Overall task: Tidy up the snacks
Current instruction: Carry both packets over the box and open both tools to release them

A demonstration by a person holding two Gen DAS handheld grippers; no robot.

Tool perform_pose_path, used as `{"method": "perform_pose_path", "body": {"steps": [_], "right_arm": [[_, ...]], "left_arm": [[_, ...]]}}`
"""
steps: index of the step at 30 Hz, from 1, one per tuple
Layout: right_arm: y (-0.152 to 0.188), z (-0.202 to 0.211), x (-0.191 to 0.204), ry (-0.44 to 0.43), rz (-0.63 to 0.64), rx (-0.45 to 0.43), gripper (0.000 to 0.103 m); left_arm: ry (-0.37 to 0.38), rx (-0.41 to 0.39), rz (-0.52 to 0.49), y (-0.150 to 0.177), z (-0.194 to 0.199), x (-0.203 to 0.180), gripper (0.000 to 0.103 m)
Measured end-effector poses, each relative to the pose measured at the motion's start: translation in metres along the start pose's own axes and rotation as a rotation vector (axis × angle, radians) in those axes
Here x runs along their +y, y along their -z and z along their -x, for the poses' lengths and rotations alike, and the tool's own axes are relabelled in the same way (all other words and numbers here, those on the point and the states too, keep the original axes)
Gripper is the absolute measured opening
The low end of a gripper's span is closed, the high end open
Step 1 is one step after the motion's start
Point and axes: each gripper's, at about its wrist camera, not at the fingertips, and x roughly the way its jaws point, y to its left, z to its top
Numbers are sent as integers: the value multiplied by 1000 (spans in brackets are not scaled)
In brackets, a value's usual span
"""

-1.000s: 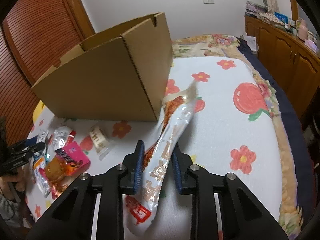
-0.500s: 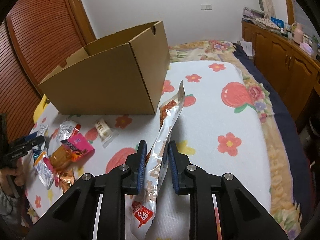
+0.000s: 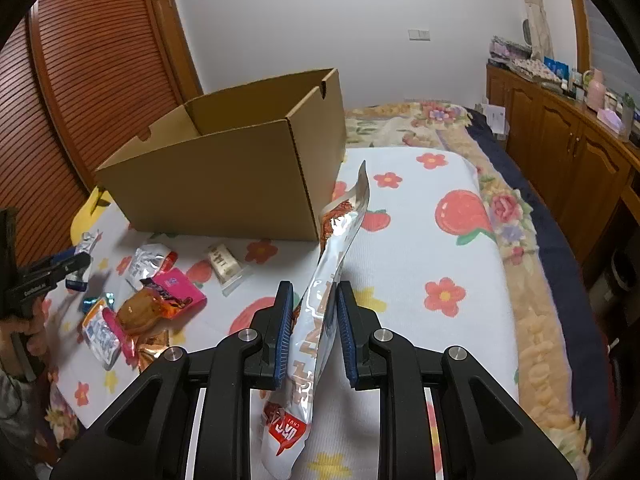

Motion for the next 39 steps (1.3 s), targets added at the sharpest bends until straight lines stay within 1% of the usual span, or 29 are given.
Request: {"method": "perform_pose_path", "body": {"steps": [8, 13, 19, 26, 31, 39], "right_arm": [[-7, 22, 7, -13, 22, -47, 20], [-20, 40, 15, -22, 49, -91, 20], [-40, 48, 30, -27, 105, -123, 20], [-68, 47, 49, -41, 166, -152, 20], [-91, 40, 61, -58, 197, -175, 20], [-125, 21, 87, -50, 254, -195, 20]], "left_arm": [[15, -46, -20, -17, 13, -12, 54], [31, -79, -51, -37, 20, -25, 54], [43, -118, -94, -66, 24, -41, 54], [56, -153, -126, -100, 22, -53, 55], [62, -157, -121, -124, 8, -54, 55], [33, -155, -124, -147, -12, -53, 55]]}}
